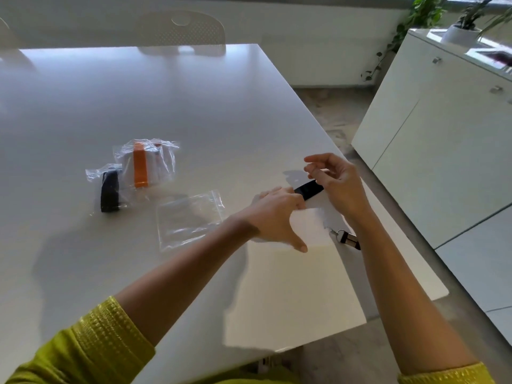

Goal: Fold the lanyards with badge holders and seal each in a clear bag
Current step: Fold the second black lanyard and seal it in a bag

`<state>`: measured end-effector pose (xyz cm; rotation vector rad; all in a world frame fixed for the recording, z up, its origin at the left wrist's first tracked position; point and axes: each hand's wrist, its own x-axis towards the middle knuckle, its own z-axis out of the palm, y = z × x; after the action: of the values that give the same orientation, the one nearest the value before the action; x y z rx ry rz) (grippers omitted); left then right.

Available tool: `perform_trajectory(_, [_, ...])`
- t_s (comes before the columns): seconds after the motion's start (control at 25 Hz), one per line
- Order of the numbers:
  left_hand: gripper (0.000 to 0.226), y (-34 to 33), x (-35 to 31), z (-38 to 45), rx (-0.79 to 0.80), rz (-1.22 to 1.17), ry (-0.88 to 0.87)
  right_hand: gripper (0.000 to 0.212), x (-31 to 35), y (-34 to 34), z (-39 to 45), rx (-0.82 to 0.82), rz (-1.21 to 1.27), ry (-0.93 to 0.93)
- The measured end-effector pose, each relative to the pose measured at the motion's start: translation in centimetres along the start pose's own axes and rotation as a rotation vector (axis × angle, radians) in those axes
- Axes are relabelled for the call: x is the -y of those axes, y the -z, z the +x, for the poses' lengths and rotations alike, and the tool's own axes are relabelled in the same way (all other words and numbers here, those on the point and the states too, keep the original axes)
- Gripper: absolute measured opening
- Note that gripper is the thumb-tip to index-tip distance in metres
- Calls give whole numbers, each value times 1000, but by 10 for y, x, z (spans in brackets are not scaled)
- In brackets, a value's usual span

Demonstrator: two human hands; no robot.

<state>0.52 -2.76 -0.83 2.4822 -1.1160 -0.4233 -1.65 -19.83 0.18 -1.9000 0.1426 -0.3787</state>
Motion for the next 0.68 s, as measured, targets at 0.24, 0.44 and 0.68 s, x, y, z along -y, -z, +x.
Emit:
perform_trajectory(0.24, [22,22,20,-7,55,-198,110,11,-1,2,3,32,-45,-16])
perform_trajectory(0.44, [19,48,53,-28,40,-952,194,21,3,-9,7,232,1,-26])
perform_trajectory(0.68, [43,75,63,-44,-80,-1370,242,30,12,-33,13,444,95,-52])
